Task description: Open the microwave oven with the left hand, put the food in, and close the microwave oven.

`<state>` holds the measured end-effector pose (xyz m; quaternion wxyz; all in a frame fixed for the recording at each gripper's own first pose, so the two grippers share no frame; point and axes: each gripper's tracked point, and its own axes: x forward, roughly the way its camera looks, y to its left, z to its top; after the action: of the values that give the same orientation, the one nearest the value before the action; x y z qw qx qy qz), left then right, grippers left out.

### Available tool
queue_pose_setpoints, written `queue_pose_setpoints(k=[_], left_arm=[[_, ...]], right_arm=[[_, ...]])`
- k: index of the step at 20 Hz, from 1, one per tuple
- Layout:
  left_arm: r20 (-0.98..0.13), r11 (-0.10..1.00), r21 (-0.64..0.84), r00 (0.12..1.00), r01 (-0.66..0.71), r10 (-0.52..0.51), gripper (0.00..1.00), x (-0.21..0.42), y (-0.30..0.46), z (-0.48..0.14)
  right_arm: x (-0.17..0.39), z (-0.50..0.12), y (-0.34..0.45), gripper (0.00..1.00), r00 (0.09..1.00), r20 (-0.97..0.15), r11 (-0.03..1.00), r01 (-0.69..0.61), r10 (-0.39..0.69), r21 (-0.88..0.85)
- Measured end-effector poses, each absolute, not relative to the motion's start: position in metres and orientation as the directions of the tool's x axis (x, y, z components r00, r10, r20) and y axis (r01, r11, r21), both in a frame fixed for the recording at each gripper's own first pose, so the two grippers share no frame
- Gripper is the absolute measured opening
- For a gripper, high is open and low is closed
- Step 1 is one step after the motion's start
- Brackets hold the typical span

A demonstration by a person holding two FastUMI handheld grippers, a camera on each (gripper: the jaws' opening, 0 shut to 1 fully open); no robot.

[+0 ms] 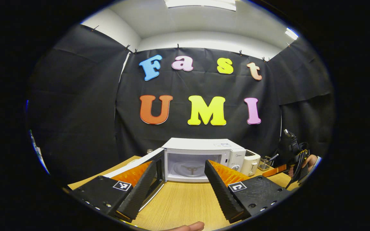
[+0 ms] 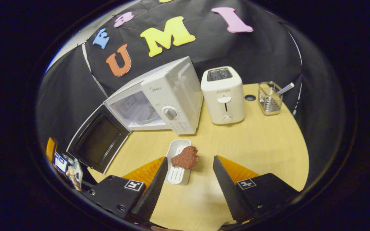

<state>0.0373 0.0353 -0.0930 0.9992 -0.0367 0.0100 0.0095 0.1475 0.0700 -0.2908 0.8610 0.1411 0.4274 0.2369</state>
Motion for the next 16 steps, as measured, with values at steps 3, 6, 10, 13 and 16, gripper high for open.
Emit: queue_pose_setpoints(k=[3, 6, 10, 13, 16], left_arm=[[-0.045, 0.996, -0.085, 0.999, -0.024, 0.021, 0.94, 0.044, 0.031, -0.098], [-0.060, 0.997, -0.065, 0.997, -0.045, 0.041, 0.94, 0.046, 0.034, -0.101], [-0.084, 0.998, -0.049, 0.996, -0.048, 0.044, 0.94, 0.045, 0.030, -0.107], [-0.087, 0.998, -0.045, 0.995, -0.051, 0.047, 0.94, 0.043, 0.032, -0.109], [-0.074, 0.998, -0.053, 0.996, -0.044, 0.040, 0.94, 0.039, 0.033, -0.106]], right_arm=[[0.160, -0.309, 0.080, 0.82, 0.430, -0.662, 0.786, -0.247, 0.614, 0.567], [0.165, -0.325, 0.090, 0.62, 0.339, -0.638, 0.715, -0.188, 0.691, 0.674], [0.170, -0.345, 0.099, 0.28, 0.271, -0.609, 0.648, -0.084, 0.746, 0.757], [0.169, -0.347, 0.100, 0.15, 0.272, -0.603, 0.643, -0.089, 0.750, 0.761], [0.166, -0.333, 0.093, 0.14, 0.309, -0.604, 0.659, -0.113, 0.735, 0.744]])
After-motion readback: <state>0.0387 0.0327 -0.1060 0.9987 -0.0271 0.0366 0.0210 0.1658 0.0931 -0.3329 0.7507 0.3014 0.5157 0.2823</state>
